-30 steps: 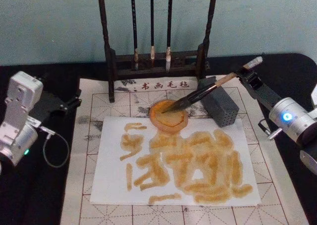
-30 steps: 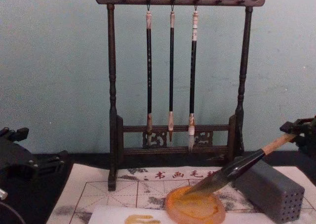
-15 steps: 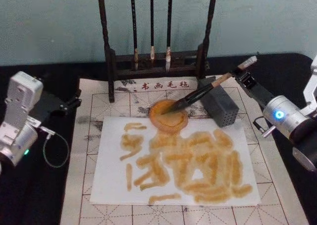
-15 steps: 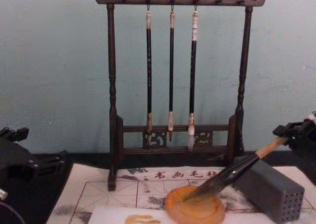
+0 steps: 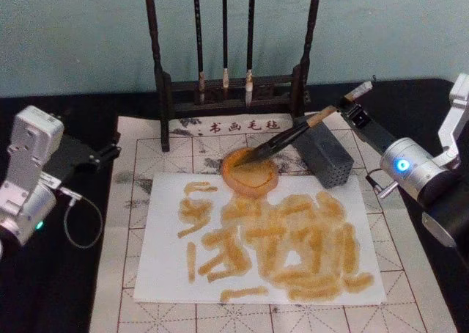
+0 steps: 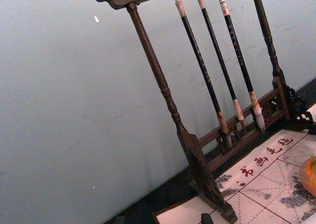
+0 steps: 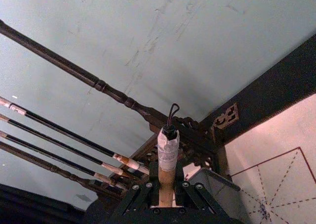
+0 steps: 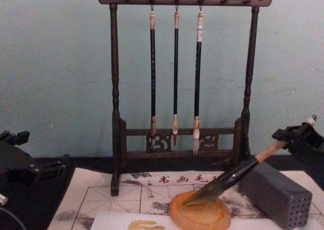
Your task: Pick up the brush from the inkstone, write on the paper, then place the brush back to its original position.
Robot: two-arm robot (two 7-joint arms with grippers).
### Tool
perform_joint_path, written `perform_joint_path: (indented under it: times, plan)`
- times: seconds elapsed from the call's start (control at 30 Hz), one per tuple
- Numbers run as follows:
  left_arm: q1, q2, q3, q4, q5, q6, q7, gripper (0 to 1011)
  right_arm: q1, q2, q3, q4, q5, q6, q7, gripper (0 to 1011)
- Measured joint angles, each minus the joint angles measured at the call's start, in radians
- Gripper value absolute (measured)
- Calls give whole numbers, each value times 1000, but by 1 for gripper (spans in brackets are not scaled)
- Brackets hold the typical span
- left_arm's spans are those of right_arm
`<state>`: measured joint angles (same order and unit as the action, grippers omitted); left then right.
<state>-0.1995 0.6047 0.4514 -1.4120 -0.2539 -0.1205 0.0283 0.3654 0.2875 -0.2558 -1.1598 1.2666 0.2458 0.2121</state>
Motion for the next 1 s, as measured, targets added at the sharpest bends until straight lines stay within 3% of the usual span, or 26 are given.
perform_joint_path:
  times: [1.0]
  plan:
    - [0, 0, 0, 0, 0, 0, 0, 1001, 28, 10, -62, 43, 47, -47, -23, 185]
